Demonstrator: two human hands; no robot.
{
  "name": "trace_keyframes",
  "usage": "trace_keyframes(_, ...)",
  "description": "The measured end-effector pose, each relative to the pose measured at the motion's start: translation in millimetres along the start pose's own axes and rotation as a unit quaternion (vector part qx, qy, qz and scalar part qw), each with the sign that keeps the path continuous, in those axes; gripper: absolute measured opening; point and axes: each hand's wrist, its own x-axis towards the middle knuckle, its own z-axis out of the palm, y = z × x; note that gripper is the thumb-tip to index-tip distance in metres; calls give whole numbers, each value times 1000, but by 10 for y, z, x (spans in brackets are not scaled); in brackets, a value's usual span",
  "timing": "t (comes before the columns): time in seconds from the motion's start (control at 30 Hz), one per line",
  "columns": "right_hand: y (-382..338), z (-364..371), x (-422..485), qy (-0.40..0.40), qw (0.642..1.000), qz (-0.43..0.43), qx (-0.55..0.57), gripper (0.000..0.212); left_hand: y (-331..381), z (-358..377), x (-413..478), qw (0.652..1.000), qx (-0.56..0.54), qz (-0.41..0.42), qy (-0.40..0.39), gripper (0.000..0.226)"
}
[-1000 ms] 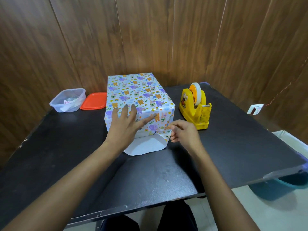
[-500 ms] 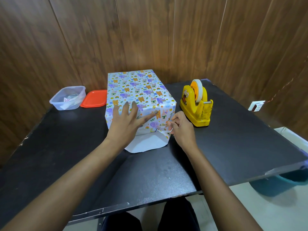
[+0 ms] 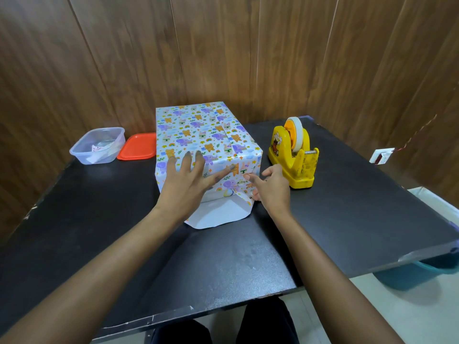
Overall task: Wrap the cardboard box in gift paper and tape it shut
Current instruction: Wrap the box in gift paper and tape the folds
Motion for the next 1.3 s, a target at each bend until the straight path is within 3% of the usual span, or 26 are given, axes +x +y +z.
trace_keyframes(0.1,20,-84,55,-21,997,-30,-63,48,-5,16,1,1000,-1,1,3,76)
trace_keyframes(0.2,71,-155,133,-72,993,-56,-74,37,-14,14,-4,1000,-7,1,9,73)
trace_keyframes(0.43,22,-291,141,-123,991,-5,-49,17,-27,-10,1,1000,-28,-4,14,64)
trace_keyframes(0.53,-181,-519,150,-18,993,-76,-90,14,-22,-1,5,1000,-26,-10,9,69)
trace_keyframes(0.6,-360,-731,217,108,960,-146,-213,21,-21,-3,6,1000,-28,-11,5,72)
trace_keyframes(0.63,-394,-838,306,135,944,-143,-267,25,-17,-7,5,1000,-29,-12,2,74)
trace_keyframes(0.7,-391,-980,533,75,934,-47,-345,38,-7,-14,-2,999,-34,-15,-5,79)
trace_keyframes(0.8,-381,-1094,762,-36,962,81,-258,43,0,-28,8,999,-44,-19,-3,84)
trace_keyframes(0.9,-431,-1126,821,-25,985,92,-147,32,0,-22,8,998,-57,-19,1,92)
trace_keyframes(1.07,-413,-1147,661,30,995,66,-65,25,1,9,-2,997,-67,-20,12,103)
trace_keyframes(1.17,-321,-1126,562,29,992,120,1,15,-1,12,-1,997,-69,-23,7,101)
trace_keyframes(1.3,-134,-1053,447,41,985,148,72,31,3,-10,5,998,-64,-26,-8,89)
